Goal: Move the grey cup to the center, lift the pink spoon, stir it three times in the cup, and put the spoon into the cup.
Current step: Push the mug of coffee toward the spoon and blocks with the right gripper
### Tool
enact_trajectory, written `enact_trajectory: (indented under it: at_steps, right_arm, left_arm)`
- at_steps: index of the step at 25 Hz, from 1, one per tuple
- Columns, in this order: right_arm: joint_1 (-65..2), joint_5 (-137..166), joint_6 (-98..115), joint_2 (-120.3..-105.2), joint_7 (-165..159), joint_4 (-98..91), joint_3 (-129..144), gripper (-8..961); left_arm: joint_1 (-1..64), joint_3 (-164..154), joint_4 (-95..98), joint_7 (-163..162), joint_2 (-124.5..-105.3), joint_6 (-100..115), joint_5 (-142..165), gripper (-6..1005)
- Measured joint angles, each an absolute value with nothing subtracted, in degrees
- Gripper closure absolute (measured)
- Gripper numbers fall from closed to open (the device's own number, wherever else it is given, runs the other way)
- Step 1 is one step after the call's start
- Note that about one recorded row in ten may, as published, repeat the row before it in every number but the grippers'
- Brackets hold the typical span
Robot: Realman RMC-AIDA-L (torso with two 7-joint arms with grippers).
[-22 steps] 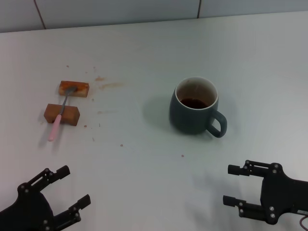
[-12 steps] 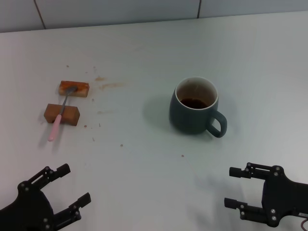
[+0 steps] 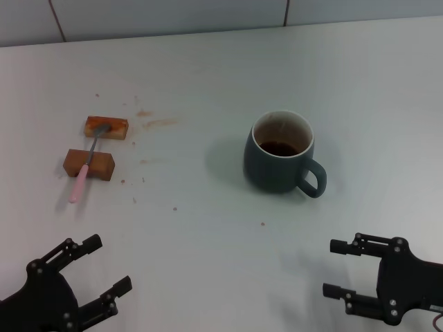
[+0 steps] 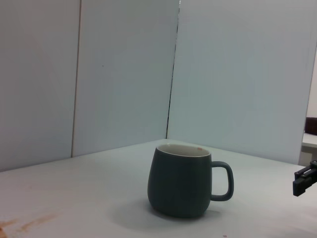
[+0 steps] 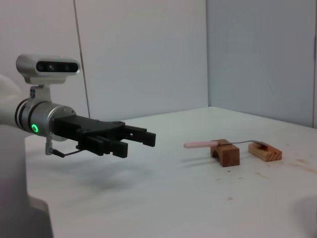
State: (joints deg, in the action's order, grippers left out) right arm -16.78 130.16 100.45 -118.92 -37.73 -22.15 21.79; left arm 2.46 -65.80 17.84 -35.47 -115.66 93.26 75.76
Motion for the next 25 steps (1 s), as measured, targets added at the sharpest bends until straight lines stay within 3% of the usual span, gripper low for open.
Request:
enact_trajectory:
  at_steps: [6,16,21,25]
  right_arm:
    - [-17.36,124.93,100.03,-118.87,-36.66,-20.72,16.66,378]
    - [-18.47,110.54,92.49,-119.05,-31.15,-19.88,15.72,612]
    - [-20.74,110.06,85.42,-119.14,-24.27,-19.9,16.25,826]
    - [-22.35,110.44,81.62,-119.28,-18.39,-19.53,16.4,889]
  left_arm:
    - [2.75,-65.82,17.86,-35.44,-115.67,93.25,75.76,190]
    - [3.77,-65.77,18.03,-35.33,-115.82,93.35,75.76,191]
    - [4.04,-65.73,18.01,-35.32,-115.84,93.35,75.77,192]
    - [4.19,-65.35,18.21,-35.33,-115.84,93.18,75.5,193]
